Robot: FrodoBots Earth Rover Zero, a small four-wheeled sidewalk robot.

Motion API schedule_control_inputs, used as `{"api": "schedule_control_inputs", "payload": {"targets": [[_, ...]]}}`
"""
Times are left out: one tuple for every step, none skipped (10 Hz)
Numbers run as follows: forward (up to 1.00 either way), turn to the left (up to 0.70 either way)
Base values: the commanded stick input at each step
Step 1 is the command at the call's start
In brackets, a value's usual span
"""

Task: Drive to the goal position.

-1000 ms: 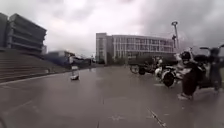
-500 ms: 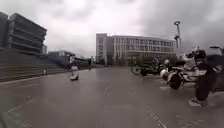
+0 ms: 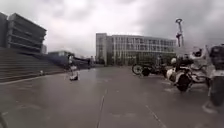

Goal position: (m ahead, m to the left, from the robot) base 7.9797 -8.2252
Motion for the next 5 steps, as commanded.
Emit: {"api": "schedule_control_inputs", "payload": {"targets": [[0.70,0.00],[0.70,0.00],[0.70,0.00],[0.70,0.00],[0.70,0.00]]}}
